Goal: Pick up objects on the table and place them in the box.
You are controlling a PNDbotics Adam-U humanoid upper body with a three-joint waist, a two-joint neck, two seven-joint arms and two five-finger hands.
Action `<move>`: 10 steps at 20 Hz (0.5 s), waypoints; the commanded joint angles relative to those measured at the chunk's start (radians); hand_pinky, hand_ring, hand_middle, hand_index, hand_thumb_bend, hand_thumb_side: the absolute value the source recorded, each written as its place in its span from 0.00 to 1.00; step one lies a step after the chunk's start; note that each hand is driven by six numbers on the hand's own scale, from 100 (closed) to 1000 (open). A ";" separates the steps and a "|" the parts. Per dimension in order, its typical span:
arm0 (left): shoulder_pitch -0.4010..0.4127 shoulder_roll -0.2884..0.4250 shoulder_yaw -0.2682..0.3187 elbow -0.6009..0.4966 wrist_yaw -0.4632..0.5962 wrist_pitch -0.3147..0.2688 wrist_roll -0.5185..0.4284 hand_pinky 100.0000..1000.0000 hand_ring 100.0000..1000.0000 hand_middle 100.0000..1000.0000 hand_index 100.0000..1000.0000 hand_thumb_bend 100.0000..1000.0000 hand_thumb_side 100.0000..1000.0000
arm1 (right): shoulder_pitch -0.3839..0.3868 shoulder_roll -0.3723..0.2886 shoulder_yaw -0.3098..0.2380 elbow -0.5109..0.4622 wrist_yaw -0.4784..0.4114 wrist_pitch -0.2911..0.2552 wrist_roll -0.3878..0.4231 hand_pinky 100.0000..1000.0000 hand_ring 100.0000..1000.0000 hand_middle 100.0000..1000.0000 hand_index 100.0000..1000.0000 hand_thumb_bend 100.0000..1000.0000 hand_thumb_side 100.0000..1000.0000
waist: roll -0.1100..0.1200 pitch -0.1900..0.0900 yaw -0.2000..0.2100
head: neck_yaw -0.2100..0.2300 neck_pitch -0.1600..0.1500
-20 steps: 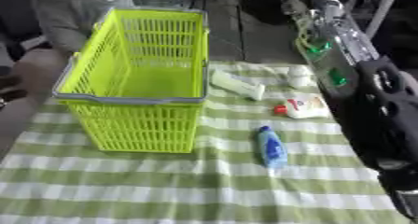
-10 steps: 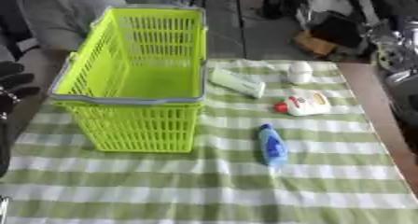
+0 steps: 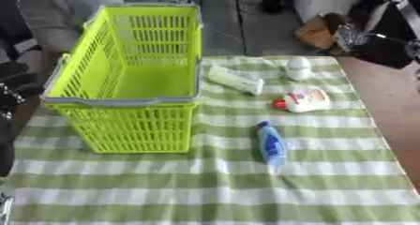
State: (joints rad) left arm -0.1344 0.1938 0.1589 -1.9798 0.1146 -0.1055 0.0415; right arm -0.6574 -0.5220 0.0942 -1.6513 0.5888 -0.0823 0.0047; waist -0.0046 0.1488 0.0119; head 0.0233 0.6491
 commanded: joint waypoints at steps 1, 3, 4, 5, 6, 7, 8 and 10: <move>-0.012 0.015 0.002 -0.020 -0.001 -0.003 -0.004 0.67 0.70 0.66 0.72 0.23 0.95 | -0.002 -0.034 -0.018 -0.024 -0.018 -0.001 0.007 0.53 0.52 0.69 0.84 0.35 0.53 | 0.002 -0.011 -0.002 | 0.004 0.005; -0.011 0.013 0.002 -0.020 0.000 -0.003 -0.004 0.67 0.70 0.66 0.72 0.23 0.95 | 0.012 -0.034 -0.020 -0.024 -0.020 0.005 0.015 0.52 0.52 0.69 0.84 0.35 0.53 | 0.004 -0.009 -0.005 | 0.005 0.007; -0.011 0.013 0.000 -0.020 0.000 -0.003 -0.006 0.67 0.70 0.66 0.72 0.23 0.95 | 0.018 -0.036 -0.020 -0.025 -0.022 0.006 0.018 0.52 0.52 0.69 0.84 0.35 0.53 | 0.005 -0.008 -0.006 | 0.004 0.007; -0.010 0.014 0.000 -0.020 -0.001 -0.003 -0.008 0.67 0.70 0.66 0.72 0.23 0.95 | 0.023 -0.037 -0.021 -0.025 -0.023 0.006 0.021 0.52 0.51 0.69 0.84 0.35 0.52 | 0.005 -0.007 -0.006 | 0.003 0.006; -0.010 0.014 0.000 -0.020 -0.001 -0.003 -0.008 0.67 0.70 0.66 0.72 0.23 0.95 | 0.027 -0.037 -0.022 -0.026 -0.024 0.006 0.024 0.52 0.51 0.69 0.84 0.35 0.52 | 0.005 -0.007 -0.005 | 0.003 0.006; -0.010 0.013 0.001 -0.020 -0.001 -0.003 -0.008 0.67 0.70 0.66 0.72 0.23 0.95 | 0.032 -0.038 -0.022 -0.025 -0.026 0.007 0.026 0.52 0.51 0.69 0.84 0.35 0.52 | 0.005 -0.006 -0.006 | 0.003 0.006; -0.010 0.012 0.000 -0.020 -0.001 -0.002 -0.009 0.67 0.70 0.66 0.72 0.23 0.95 | 0.036 -0.038 -0.022 -0.025 -0.027 0.007 0.029 0.52 0.51 0.69 0.84 0.35 0.52 | 0.006 -0.005 -0.008 | 0.003 0.006; -0.011 0.011 0.000 -0.020 -0.001 -0.002 -0.010 0.67 0.70 0.66 0.72 0.23 0.95 | 0.042 -0.036 -0.022 -0.024 -0.030 0.008 0.033 0.52 0.50 0.69 0.84 0.35 0.52 | 0.005 -0.003 -0.010 | 0.001 0.005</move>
State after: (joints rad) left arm -0.1349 0.1936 0.1568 -1.9798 0.1146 -0.1059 0.0357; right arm -0.6041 -0.5261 0.0864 -1.6557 0.5679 -0.0740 0.0334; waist -0.0008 0.1563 0.0034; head 0.0252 0.6522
